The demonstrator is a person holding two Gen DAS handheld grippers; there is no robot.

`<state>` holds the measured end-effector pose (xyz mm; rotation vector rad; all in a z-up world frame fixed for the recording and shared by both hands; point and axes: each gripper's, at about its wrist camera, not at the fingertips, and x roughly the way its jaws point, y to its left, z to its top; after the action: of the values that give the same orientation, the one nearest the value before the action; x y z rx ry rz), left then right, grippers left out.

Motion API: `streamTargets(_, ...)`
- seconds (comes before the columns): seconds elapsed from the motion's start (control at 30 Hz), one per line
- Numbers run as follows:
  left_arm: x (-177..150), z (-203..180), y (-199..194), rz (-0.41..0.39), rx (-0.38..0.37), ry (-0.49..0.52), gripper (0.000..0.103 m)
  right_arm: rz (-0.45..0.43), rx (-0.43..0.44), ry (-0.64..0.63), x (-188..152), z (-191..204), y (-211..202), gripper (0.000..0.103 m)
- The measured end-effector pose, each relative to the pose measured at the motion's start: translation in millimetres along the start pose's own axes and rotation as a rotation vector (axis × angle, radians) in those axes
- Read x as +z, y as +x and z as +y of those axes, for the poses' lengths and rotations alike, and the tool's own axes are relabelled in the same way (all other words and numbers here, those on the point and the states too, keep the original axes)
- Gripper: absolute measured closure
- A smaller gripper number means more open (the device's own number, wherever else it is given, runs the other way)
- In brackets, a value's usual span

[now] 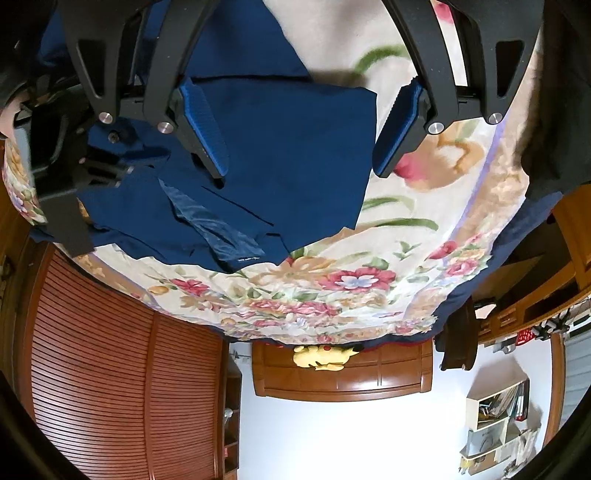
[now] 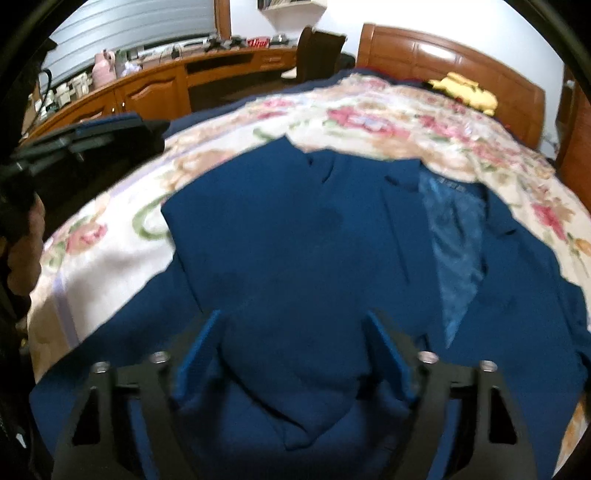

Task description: Fold large clothes

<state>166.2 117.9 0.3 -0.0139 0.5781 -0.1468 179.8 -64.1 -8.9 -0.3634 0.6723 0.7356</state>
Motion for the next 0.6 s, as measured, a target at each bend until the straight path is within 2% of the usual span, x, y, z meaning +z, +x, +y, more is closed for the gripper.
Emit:
streamTargets(0.1, -1, 2, 2, 0.003, 0.004, -0.004, 0.022, 0.041, 0.018, 0.017, -1, -8, 9, 0.067)
streamTargets(0.13, -2, 2, 3, 0.007, 0.002, -0.009, 0.022, 0.032, 0.001, 0.038, 0, -12, 8, 0.085)
streamTargets(0.17, -3, 2, 5, 0.012, -0.001, -0.013, 0.022, 0.014, -0.028, 0.060, 2, -15, 5, 0.093)
streamTargets(0.37, -6, -5, 9, 0.018, -0.016, 0.003, 0.022, -0.134, -0.088, 0.164, -3, -53, -36, 0.097)
streamTargets(0.5, -6, -12, 9, 0.012, -0.028, 0.006, 0.022, -0.227, -0.123, 0.193, -13, -67, -66, 0.098)
streamTargets(0.6, -7, -18, 10, 0.009, -0.042, 0.014, 0.022, -0.302, -0.181, 0.203, -25, -75, -94, 0.098)
